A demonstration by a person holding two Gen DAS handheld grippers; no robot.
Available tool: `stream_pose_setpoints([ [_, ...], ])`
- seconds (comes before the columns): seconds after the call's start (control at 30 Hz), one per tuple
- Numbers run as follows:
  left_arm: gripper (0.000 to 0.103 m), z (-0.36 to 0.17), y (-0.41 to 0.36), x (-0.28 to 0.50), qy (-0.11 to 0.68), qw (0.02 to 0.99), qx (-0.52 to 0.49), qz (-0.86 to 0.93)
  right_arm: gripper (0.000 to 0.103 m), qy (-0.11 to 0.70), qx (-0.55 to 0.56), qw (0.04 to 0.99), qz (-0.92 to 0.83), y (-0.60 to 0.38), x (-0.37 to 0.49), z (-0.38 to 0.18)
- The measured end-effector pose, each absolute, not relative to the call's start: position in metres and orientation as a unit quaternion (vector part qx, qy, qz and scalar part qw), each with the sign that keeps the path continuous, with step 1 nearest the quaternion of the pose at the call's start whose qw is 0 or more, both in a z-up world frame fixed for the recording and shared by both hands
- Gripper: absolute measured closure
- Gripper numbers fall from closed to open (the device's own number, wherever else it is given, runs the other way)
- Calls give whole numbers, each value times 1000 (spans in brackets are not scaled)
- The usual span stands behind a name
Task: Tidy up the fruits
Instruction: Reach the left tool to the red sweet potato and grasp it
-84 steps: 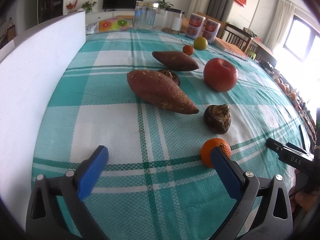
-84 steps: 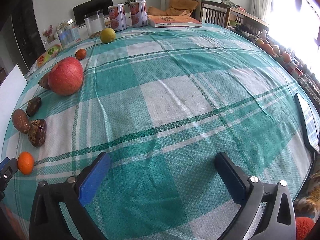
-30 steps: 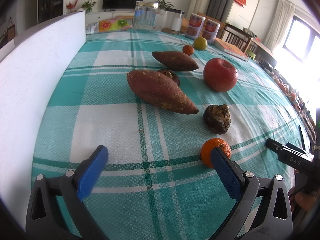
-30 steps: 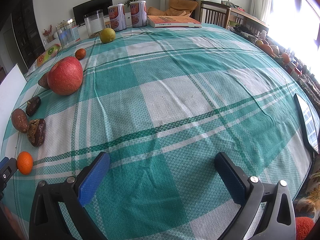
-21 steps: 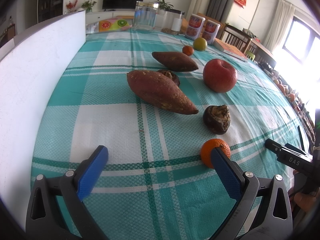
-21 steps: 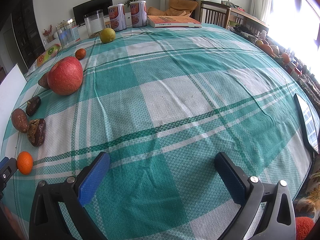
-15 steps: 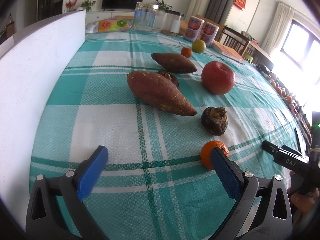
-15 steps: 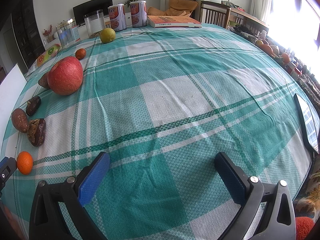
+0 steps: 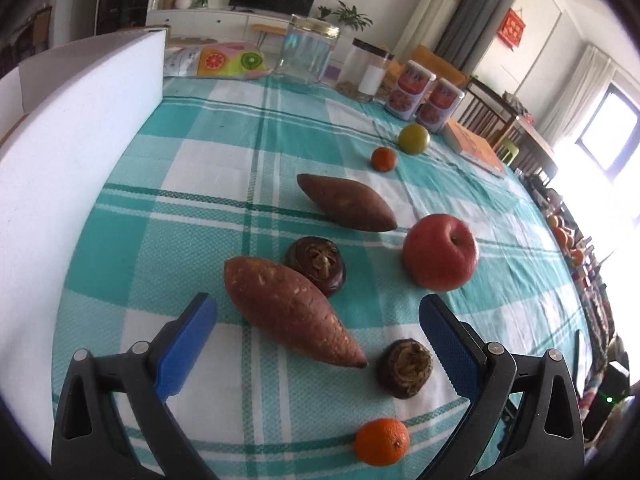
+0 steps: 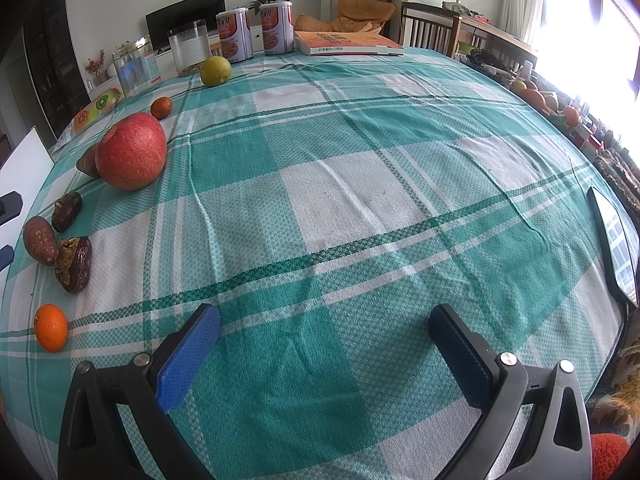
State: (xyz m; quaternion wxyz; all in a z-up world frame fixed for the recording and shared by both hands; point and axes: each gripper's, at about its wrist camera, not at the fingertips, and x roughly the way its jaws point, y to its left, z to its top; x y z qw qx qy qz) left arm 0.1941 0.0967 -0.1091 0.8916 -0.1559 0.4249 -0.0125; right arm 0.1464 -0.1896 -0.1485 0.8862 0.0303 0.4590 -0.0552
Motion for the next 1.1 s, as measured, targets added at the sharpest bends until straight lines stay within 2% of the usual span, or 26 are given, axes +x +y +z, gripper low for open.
stream_pose_setpoints([
  [0.1, 3, -121, 101, 199, 455, 880, -136, 12, 0, 459, 30, 886, -55, -190, 146, -148],
  [0.4, 3, -109, 136, 147, 454, 880, -131, 51, 0, 459, 30, 886, -56, -190, 147, -149],
  [0.53, 3, -104, 116, 167, 454, 878, -152, 16, 0, 459, 30, 886, -55, -190, 147, -148],
  [0.63, 3, -108, 95, 189, 442, 888, -125, 27, 0, 459, 30, 886, -54, -190, 147, -148],
  [0.73, 3, -122, 87, 202, 463, 880, -87, 58, 0, 459, 30, 886, -54, -189, 147, -148],
  [0.97, 2, -118, 119, 158, 473, 875, -59, 84, 0, 459, 30, 886, -54, -189, 146, -148],
  [1.1, 2, -108, 128, 151, 460, 882, -80, 67, 0, 459, 30, 886, -55, -189, 146, -148],
])
